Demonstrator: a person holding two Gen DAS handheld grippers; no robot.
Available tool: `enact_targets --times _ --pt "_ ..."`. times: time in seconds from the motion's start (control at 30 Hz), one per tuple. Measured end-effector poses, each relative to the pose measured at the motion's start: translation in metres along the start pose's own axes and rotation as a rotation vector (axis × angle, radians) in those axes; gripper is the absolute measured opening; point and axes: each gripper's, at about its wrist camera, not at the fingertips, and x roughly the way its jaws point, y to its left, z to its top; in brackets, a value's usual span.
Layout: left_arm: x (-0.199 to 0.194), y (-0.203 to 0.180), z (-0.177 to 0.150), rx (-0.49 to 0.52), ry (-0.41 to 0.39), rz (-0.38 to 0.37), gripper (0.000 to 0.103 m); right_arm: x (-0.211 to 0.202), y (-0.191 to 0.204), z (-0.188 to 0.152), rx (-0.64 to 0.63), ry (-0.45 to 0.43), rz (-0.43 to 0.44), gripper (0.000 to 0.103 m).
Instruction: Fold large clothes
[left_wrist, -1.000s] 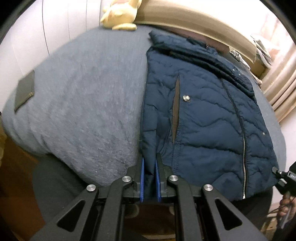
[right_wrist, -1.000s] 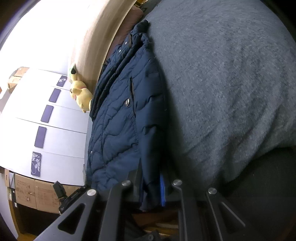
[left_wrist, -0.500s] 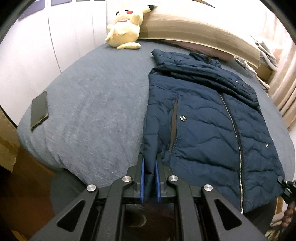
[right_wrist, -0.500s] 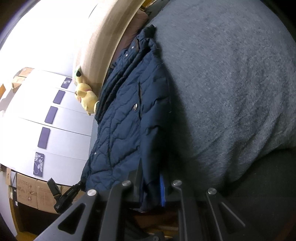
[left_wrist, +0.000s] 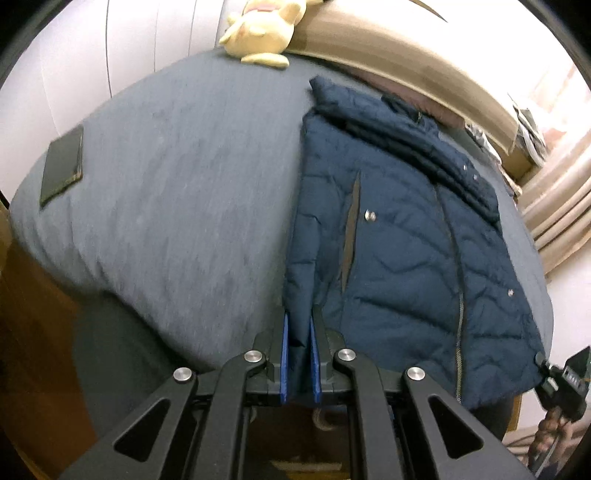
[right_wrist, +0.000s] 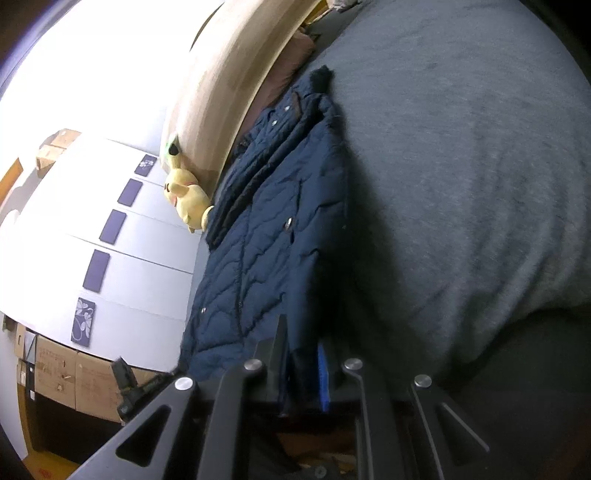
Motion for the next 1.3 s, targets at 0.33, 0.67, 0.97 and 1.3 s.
enact_targets --times 0.33,0.67,0.97,1.3 --pt "0.003 -0.012 -0.019 0.059 0.007 0.013 0.010 -0.016 -0.008 -0.005 0.007 -0.020 -0.014 0.012" --pt "-0.011 -0.011 -0.006 0.070 -0.029 0.009 0.010 -0.015 0.003 -0.005 -0.012 -0.018 0.030 0.012" --pt "-0.024 -0.007 -0.005 0.065 -0.061 0.031 0.010 -0.013 0.008 -0.020 -0.025 0.017 0.028 0.012" --pt "-0.036 -0.034 0.034 0.081 -0.145 0.042 0.010 -0.010 0.041 0.013 -0.074 -0.030 0.151 0.012"
